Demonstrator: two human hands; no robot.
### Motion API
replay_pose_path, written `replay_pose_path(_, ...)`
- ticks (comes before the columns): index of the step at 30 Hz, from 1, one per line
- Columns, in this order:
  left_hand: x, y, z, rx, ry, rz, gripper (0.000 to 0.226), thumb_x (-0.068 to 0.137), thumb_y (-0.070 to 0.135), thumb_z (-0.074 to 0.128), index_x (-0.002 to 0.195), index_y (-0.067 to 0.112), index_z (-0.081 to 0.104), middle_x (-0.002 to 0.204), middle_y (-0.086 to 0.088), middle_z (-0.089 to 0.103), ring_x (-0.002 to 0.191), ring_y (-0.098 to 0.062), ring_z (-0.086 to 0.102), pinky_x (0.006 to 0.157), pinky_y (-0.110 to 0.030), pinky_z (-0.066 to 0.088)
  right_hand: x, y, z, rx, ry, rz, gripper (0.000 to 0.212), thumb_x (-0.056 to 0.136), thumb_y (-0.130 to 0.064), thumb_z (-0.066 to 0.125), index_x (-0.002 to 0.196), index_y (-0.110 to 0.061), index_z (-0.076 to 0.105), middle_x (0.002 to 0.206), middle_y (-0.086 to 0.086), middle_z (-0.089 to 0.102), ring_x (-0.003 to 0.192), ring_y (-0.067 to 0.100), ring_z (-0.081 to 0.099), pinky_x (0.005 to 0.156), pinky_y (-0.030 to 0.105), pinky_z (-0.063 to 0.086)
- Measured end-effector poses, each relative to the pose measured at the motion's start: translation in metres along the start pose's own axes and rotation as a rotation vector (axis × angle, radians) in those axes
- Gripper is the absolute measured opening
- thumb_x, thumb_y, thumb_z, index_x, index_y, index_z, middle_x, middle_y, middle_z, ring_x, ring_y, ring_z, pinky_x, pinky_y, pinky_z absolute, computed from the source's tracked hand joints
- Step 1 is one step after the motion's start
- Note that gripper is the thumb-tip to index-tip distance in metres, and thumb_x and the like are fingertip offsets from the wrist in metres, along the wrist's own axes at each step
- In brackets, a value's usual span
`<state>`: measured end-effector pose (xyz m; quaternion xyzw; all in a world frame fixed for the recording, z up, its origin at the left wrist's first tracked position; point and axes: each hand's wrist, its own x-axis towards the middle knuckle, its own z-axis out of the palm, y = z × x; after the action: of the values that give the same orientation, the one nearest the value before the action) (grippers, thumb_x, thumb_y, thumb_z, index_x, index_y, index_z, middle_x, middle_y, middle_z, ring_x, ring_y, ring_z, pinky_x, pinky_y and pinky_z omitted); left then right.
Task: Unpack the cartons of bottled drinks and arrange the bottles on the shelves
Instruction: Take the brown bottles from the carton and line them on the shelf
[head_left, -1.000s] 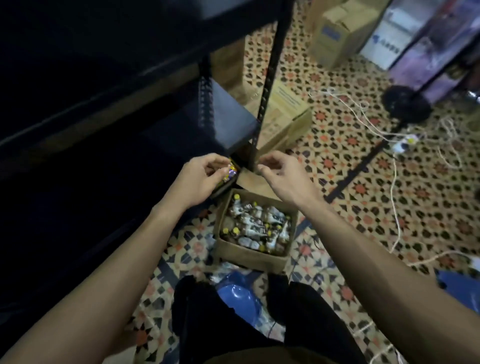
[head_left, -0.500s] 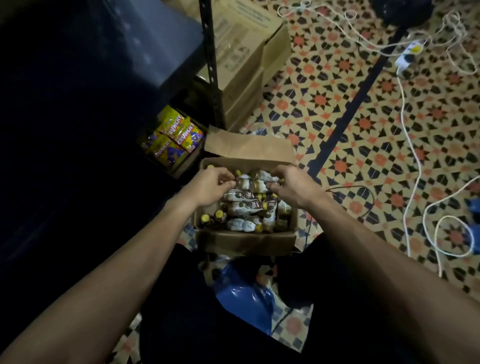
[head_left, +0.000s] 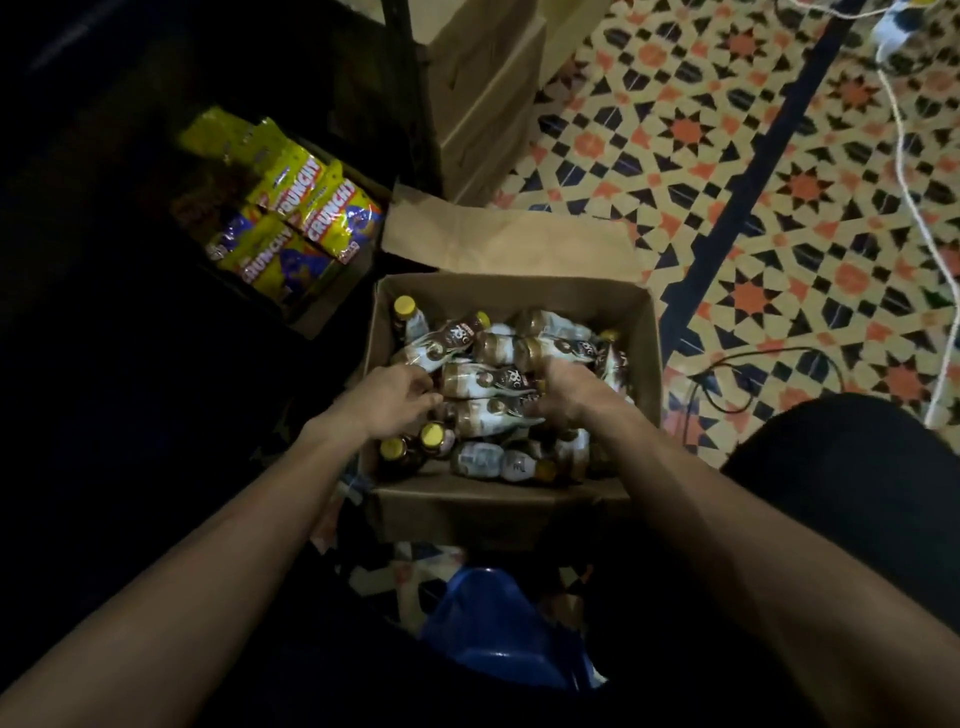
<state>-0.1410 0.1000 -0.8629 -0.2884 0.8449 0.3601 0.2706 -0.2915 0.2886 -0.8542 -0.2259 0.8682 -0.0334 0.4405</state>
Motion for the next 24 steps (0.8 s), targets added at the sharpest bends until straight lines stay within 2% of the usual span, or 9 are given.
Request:
replay_pose_path(3,0.011,-0.013,0.007,-0.027,0.031,0.008,0.04,0.094,0.041,0.063,0.124,0.015,0.064,0.119,-0.006,0.068,0.111,-0.022,0.062,0.096,-0.036,0.05,0.027,0.011,0.032,-0.121,-0.011,-0.007,0.072,0.084,-0.026,0.076,0.143,-0.012,0.038,0.133,0.019,0.057,0.118,0.038,0.057,0.1,0.043,0.049)
replay_pose_path(8,0.015,-0.011,0.018,-0.034,0.07,0.007,0.04,0.094,0.041,0.063,0.123,0.014,0.064,0.118,-0.006,0.068,0.111,-0.023,0.063,0.096,-0.04,0.051,0.048,0.028,0.047,-0.157,0.008,-0.022,0.067,0.092,-0.033,0.07,0.144,-0.01,0.036,0.141,0.02,0.049,0.132,0.038,0.041,0.109,0.048,0.04)
replay_pose_path(12,0.009,-0.01,0.029,-0.011,0.026,0.007,0.05,0.09,0.041,0.069,0.129,0.011,0.061,0.122,-0.009,0.067,0.115,-0.024,0.062,0.098,-0.036,0.05,0.046,0.023,0.042,-0.164,0.001,-0.024,0.045,0.084,-0.022,0.075,0.121,-0.011,0.05,0.116,0.015,0.063,0.114,0.034,0.057,0.095,0.043,0.052)
replay_pose_path(14,0.007,-0.011,0.033,0.013,-0.01,0.007,0.057,0.085,0.045,0.073,0.132,0.015,0.059,0.124,-0.007,0.066,0.115,-0.022,0.062,0.096,-0.031,0.049,0.044,0.018,0.033,-0.17,-0.093,-0.01,0.029,0.08,-0.016,0.081,0.098,-0.012,0.059,0.095,0.006,0.066,0.088,0.024,0.064,0.073,0.034,0.055)
replay_pose_path(16,0.003,-0.013,0.038,0.063,-0.028,0.034,0.062,0.079,0.042,0.079,0.133,0.019,0.058,0.125,-0.003,0.065,0.116,-0.019,0.062,0.095,-0.028,0.048,0.041,0.014,0.021,-0.148,-0.131,-0.03,0.023,0.076,-0.019,0.085,0.08,-0.014,0.064,0.079,0.002,0.067,0.067,0.016,0.064,0.056,0.027,0.049)
replay_pose_path(17,0.0,-0.016,0.042,0.083,-0.033,0.048,0.062,0.077,0.04,0.081,0.132,0.022,0.058,0.126,-0.001,0.065,0.116,-0.019,0.062,0.096,-0.029,0.048,0.04,0.011,0.016,-0.138,-0.128,-0.054,0.021,0.074,-0.022,0.087,0.076,-0.017,0.067,0.078,0.001,0.069,0.066,0.014,0.065,0.057,0.026,0.05)
replay_pose_path(20,-0.008,-0.024,0.054,0.241,0.025,0.087,0.053,0.08,0.036,0.078,0.128,0.03,0.058,0.125,0.002,0.066,0.115,-0.021,0.061,0.095,-0.032,0.049,0.038,0.004,0.008,0.027,-0.035,-0.153,0.023,0.074,-0.024,0.089,0.087,-0.012,0.073,0.092,0.005,0.074,0.086,0.021,0.069,0.081,0.037,0.058)
replay_pose_path(21,-0.011,-0.026,0.057,0.306,0.06,0.091,0.05,0.082,0.037,0.076,0.128,0.03,0.058,0.125,0.003,0.065,0.116,-0.022,0.061,0.094,-0.032,0.049,0.034,0.001,0.007,0.096,0.009,-0.185,0.024,0.075,-0.023,0.089,0.088,-0.011,0.074,0.091,0.005,0.074,0.087,0.021,0.069,0.082,0.038,0.058)
replay_pose_path(24,-0.009,-0.029,0.06,0.343,0.109,0.149,0.043,0.086,0.038,0.071,0.126,0.027,0.059,0.124,0.003,0.066,0.116,-0.02,0.061,0.094,-0.033,0.049,0.024,-0.008,0.006,0.233,0.083,-0.279,0.019,0.078,-0.025,0.087,0.088,-0.017,0.073,0.08,-0.002,0.071,0.075,0.011,0.066,0.064,0.026,0.048)
